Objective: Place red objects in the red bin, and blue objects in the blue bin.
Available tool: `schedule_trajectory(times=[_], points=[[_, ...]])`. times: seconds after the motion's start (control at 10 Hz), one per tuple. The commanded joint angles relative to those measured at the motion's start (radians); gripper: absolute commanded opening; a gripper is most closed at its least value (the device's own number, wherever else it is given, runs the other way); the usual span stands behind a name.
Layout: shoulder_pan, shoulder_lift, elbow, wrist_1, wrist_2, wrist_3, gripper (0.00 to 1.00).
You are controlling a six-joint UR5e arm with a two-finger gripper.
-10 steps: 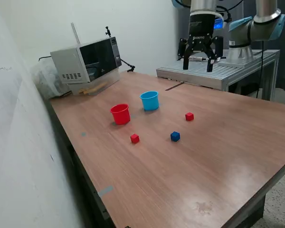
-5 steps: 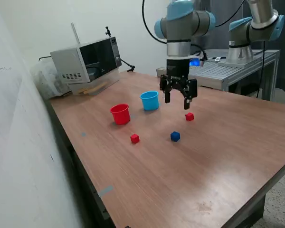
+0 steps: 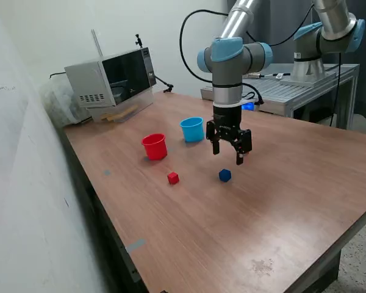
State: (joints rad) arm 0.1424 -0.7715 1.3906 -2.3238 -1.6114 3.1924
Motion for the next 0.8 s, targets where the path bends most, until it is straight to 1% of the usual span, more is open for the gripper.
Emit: schedule_trajectory(times=[0.0, 0.2, 0.5, 0.7], points=[[0.037, 0.003, -0.005, -0.008, 0.002, 0.0, 1.0], [0.039, 0.011, -0.022, -0.015, 0.004, -0.002, 1.0], [0.037, 0.052, -0.062, -0.017, 0.002, -0.003, 1.0], [0.033, 0.057, -0.071, -0.022, 0.002, -0.005, 1.0]])
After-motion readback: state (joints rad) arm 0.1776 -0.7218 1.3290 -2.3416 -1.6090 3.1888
